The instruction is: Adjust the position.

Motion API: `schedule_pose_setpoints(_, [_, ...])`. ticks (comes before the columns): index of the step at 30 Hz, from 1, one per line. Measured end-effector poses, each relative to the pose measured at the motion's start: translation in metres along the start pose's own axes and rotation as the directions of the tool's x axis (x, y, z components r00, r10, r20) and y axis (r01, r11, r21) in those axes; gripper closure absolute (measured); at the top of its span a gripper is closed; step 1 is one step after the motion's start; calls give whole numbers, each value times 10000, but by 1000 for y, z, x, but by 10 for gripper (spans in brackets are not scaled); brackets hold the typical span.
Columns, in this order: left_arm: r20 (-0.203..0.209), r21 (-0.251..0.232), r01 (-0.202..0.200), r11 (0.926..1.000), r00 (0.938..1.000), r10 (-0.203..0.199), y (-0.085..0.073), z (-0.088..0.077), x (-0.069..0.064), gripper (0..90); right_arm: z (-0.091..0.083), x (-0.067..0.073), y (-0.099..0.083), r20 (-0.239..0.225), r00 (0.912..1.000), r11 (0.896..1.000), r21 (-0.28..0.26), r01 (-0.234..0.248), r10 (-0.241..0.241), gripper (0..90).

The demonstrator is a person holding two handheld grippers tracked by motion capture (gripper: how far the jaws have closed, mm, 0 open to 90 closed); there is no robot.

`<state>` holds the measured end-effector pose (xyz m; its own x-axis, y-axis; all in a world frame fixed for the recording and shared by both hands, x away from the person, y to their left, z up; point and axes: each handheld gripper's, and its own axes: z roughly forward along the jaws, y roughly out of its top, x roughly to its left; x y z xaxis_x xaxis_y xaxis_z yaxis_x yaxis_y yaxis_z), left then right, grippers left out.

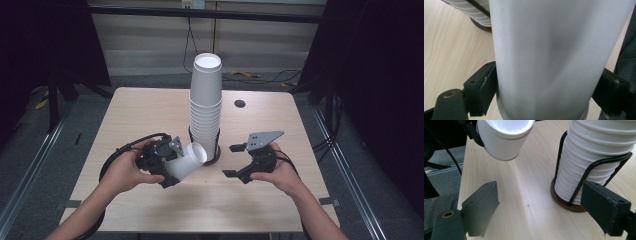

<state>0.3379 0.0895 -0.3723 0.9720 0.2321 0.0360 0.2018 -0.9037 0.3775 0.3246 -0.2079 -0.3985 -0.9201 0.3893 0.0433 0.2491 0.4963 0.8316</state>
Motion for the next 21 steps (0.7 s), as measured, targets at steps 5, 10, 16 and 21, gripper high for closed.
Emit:
schedule_pose_setpoints(5, [-74,195,-177,9997,9998,178,6,3,-3,161,1,1,-1,-106,9999,10000,50,73,-72,144])
schedule_pose_setpoints(10, [-109,334,-250,9991,9996,254,11,5,-4,161,1,2,-1,-250,9996,9999,31,159,-158,144])
schedule_pose_setpoints(16, [-108,616,-518,9968,9986,525,17,7,-6,162,3,4,1,-475,9987,9998,-24,184,-185,144])
schedule_pose_setpoints(21, [-104,924,-648,9936,9978,661,21,8,-7,161,5,6,2,-654,9974,9995,84,316,-310,144])
